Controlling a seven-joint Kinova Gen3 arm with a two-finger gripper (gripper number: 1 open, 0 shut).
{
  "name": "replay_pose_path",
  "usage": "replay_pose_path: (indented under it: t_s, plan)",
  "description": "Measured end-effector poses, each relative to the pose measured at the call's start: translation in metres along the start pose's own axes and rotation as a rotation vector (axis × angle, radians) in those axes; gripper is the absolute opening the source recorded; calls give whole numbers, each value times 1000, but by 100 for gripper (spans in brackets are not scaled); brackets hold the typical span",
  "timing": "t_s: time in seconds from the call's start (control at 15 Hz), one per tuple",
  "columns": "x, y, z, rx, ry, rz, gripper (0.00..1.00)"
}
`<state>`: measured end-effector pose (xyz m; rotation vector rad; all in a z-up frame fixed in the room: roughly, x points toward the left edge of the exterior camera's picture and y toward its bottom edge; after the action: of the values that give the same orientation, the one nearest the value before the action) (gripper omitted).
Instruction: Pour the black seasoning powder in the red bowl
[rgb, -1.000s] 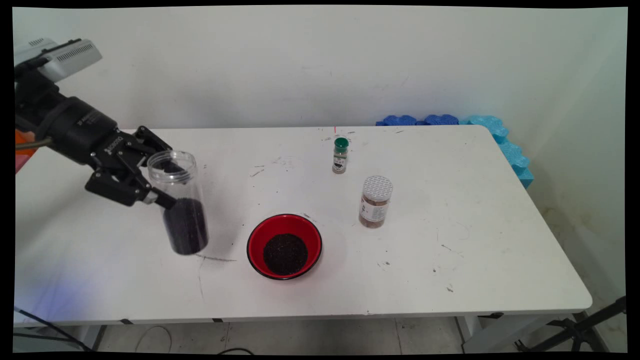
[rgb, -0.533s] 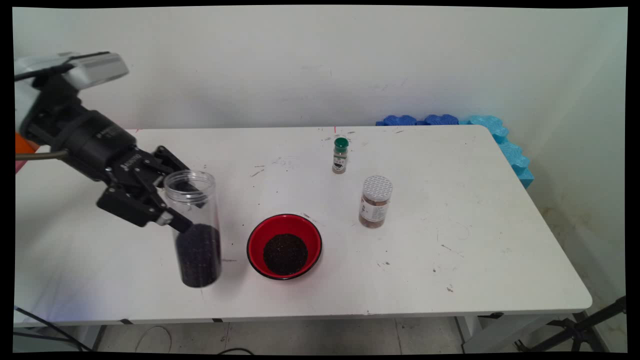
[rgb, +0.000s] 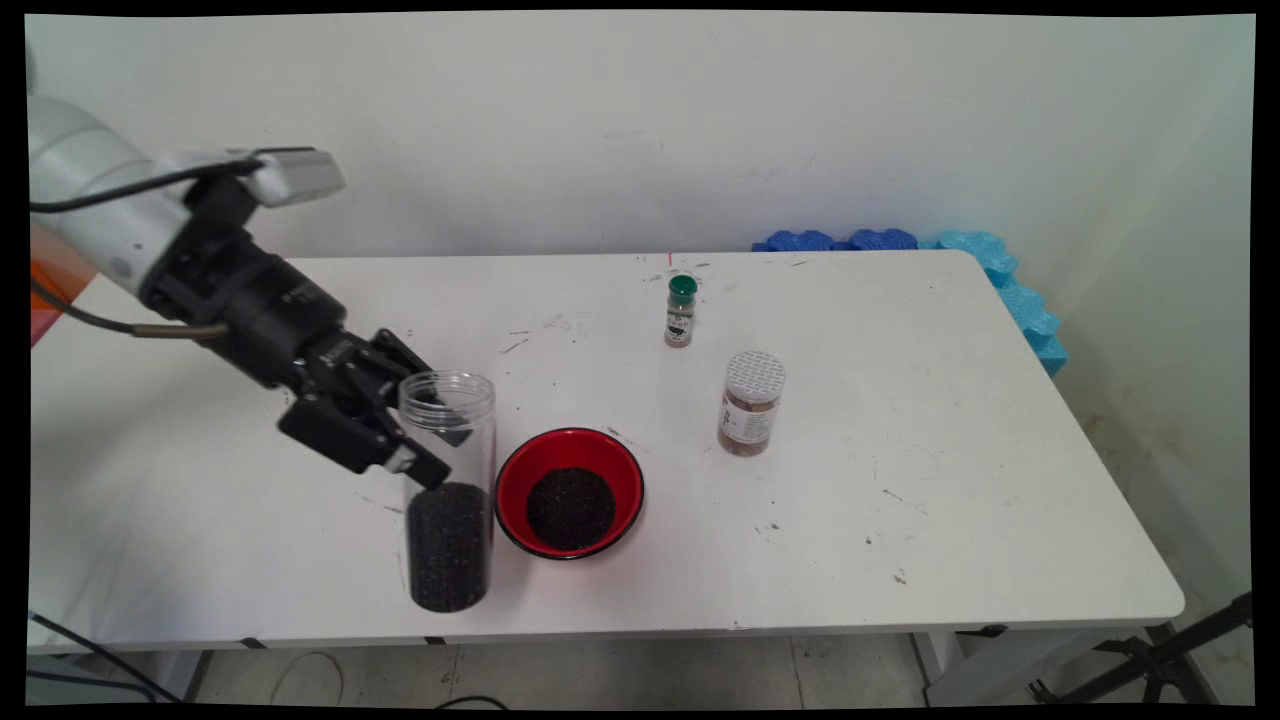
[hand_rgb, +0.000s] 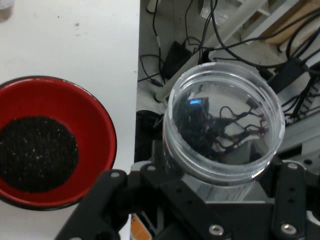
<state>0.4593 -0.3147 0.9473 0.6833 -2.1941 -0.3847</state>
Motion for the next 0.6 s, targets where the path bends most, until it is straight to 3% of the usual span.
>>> replay_pose_path:
  t_s: [0.6]
  plan:
    - [0,-30,34,-62,18,-329,0]
